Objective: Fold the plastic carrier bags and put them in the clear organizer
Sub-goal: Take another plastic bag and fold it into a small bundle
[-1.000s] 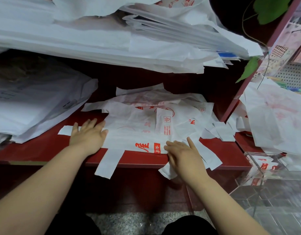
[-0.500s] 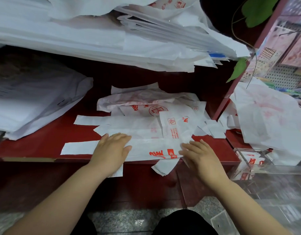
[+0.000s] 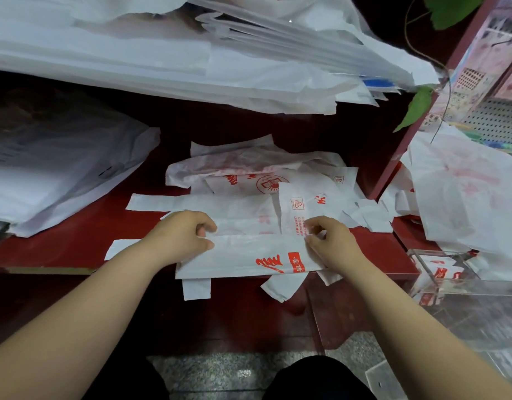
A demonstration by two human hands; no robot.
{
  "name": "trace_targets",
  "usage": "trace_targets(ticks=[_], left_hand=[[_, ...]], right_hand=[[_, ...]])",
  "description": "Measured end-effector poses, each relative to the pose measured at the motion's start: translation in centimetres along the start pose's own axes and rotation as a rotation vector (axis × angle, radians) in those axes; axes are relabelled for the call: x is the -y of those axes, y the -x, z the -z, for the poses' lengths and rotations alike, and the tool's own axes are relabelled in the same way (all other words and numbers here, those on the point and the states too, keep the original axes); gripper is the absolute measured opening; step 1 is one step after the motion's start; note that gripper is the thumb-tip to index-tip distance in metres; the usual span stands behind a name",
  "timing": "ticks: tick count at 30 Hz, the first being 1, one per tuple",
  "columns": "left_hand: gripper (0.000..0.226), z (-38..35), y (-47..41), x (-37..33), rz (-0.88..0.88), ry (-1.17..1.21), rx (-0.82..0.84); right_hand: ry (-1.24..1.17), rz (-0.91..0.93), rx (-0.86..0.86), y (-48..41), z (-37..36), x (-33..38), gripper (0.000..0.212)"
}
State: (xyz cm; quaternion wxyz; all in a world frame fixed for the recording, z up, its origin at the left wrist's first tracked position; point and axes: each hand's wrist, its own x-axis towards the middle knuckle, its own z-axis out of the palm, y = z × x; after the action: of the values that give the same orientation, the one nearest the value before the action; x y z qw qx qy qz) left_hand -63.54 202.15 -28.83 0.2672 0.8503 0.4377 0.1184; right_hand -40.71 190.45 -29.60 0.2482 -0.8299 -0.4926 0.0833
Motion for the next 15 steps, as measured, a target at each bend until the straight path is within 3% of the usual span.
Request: trace_targets(ticks=[4, 11, 13, 15], left_hand=[[0.018, 0.5, -0.9, 0.2, 0.0, -0.005, 0.009], [0.027, 0.4, -0.9, 0.1, 0.01, -0.127, -0.011], [0.027, -0.4, -0.3, -0.7, -0.103, -0.263, -0.197], [0.026, -2.3, 0.3, -2.4, -0.375, -0.288, -0.432]], right_hand=[[-0.014, 0.007, -0.029, -0.3, -0.2, 0.0, 0.029], [0.048, 0.089, -0.063, -0.3, -0.7, 0.1, 0.027], [0.068, 0.095, -0.062, -0.3, -0.9, 0.2, 0.028], [0.076, 0.089, -0.067, -0.3, -1.1, 0.4, 0.027]])
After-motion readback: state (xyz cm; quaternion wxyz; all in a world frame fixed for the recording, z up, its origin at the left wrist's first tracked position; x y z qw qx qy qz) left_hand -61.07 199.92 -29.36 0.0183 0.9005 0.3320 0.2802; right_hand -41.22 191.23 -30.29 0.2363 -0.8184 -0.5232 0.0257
